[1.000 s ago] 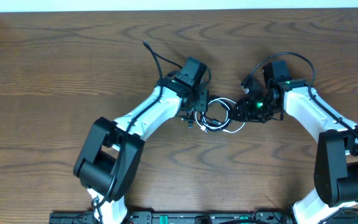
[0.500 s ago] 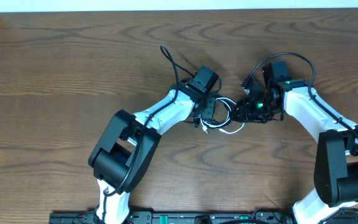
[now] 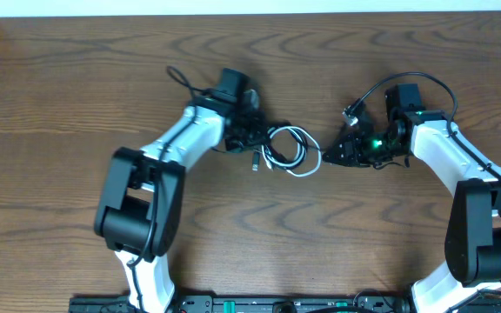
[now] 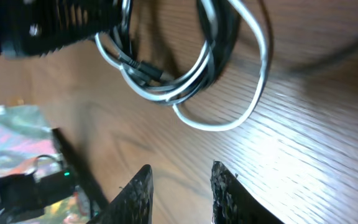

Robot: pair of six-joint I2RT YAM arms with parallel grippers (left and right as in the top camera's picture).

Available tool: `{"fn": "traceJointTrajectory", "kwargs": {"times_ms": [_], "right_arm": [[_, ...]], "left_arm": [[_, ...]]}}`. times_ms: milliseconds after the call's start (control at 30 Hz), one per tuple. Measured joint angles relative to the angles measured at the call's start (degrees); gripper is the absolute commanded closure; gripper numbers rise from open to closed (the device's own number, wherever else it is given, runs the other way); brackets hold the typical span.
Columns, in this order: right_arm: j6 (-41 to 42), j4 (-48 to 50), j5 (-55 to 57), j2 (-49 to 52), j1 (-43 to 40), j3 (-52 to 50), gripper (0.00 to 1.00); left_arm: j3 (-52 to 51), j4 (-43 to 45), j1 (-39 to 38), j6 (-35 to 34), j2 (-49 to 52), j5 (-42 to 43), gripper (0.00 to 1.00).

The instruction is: Untangle cables

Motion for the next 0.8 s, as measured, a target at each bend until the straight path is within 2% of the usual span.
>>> {"fn": "traceJointTrajectory", "kwargs": {"times_ms": [233, 400, 633, 800], "right_arm": [[0.48, 11.52, -9.01, 0.0, 0.02, -4.31, 0.76], [6.34, 23.19, -11.82, 0.0, 0.02, -9.22, 0.77], [16.74, 32.41, -12.87, 0.02, 0.0, -11.69, 0.65], [22.86, 36.44, -12.46, 0.02, 0.0, -11.74, 0.61]], "left_arm": [[0.0, 3.5, 5.31, -4.87, 0.0, 13.73, 0.93], [-0.07, 6.93, 5.51, -8.94, 0.0, 20.98, 0.93], [-0.13, 14.32, 5.46, -15.45, 0.0, 27.28, 0.93], [-0.11, 16.2, 5.46, -17.64, 0.0, 30.62, 0.93]]}}
